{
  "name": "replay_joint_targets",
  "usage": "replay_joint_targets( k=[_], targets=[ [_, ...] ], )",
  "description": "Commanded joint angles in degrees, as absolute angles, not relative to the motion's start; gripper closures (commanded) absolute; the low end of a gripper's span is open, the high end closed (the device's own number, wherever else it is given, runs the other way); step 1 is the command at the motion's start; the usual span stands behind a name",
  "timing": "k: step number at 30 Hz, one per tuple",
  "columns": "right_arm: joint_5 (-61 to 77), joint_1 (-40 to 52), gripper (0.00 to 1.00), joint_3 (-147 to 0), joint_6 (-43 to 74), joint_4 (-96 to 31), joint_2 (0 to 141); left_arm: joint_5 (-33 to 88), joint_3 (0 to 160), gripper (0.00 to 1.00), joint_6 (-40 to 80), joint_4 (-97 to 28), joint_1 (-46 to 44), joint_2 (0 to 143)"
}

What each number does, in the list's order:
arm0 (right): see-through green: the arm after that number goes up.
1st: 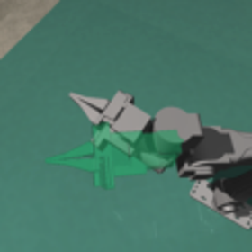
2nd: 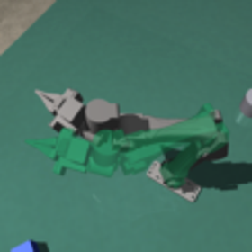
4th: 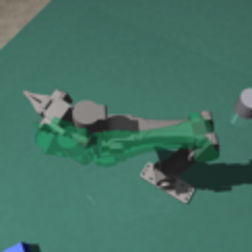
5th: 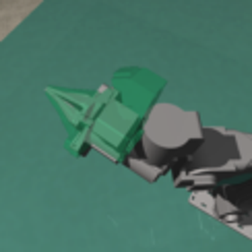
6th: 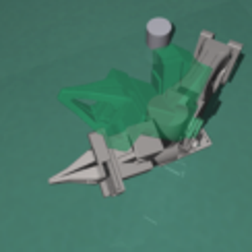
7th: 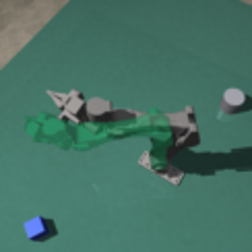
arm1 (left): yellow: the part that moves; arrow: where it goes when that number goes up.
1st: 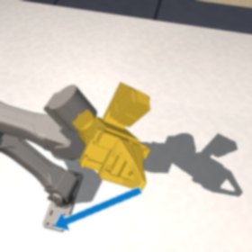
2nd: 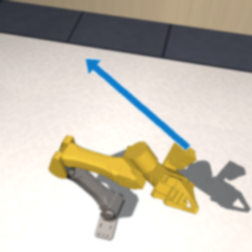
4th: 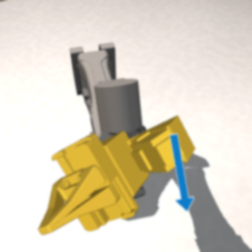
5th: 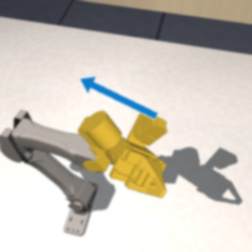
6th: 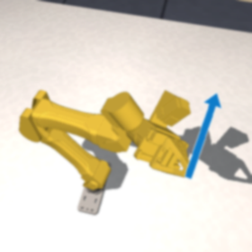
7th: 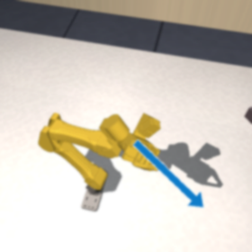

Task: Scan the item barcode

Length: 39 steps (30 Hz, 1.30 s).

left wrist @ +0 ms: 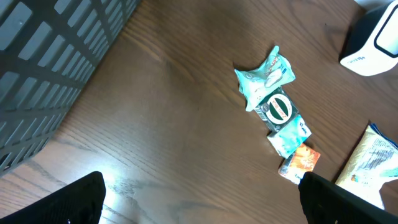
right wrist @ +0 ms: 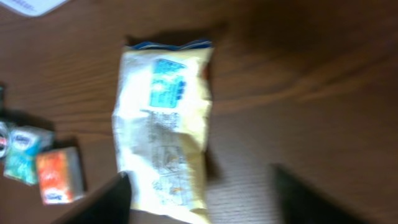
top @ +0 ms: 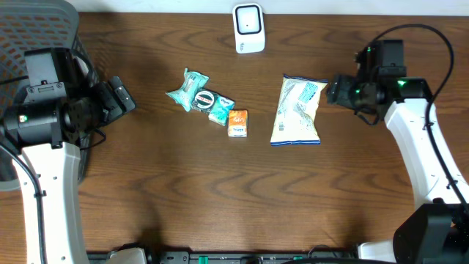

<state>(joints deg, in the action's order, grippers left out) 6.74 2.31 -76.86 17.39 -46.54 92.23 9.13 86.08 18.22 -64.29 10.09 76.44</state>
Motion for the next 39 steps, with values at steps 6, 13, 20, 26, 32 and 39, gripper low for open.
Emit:
replay_joint_targets(
  k=[6, 13, 20, 26, 32, 39],
  targets=[
    [9.3, 9.37, 0.81, -76.79, 17.54, -40.47, 97.23, 9.43, 87.33, 0.02, 18.28, -64.47, 10.33, 76.62],
    [8.34, 14.09, 0.8, -76.79, 17.54, -40.99, 109.49, 9.43, 87.33, 0.02, 18.31, -64.47, 10.33, 76.62],
    [1.8, 14.11, 0.99, -76.84, 19.88, -48.4, 114.76, 9.43, 87.33, 0.02, 18.28, -64.47, 10.33, 76.62],
    [1.06, 13.3, 0.92, -82.17, 19.64, -54.89, 111.15, 9.43, 87.33, 0.02, 18.31, -64.47, 10.33, 76.62],
    [-1.65, 13.15, 0.78, -87.46, 19.66, -54.02, 107.22, 9.43, 87.33, 0.03, 18.28, -64.47, 10.33, 76.62],
    [-5.06, 13.17, 0.75, -84.9, 19.64, -42.61, 109.19, 9.43, 87.33, 0.02, 18.31, -64.47, 10.33, 76.62]
  ],
)
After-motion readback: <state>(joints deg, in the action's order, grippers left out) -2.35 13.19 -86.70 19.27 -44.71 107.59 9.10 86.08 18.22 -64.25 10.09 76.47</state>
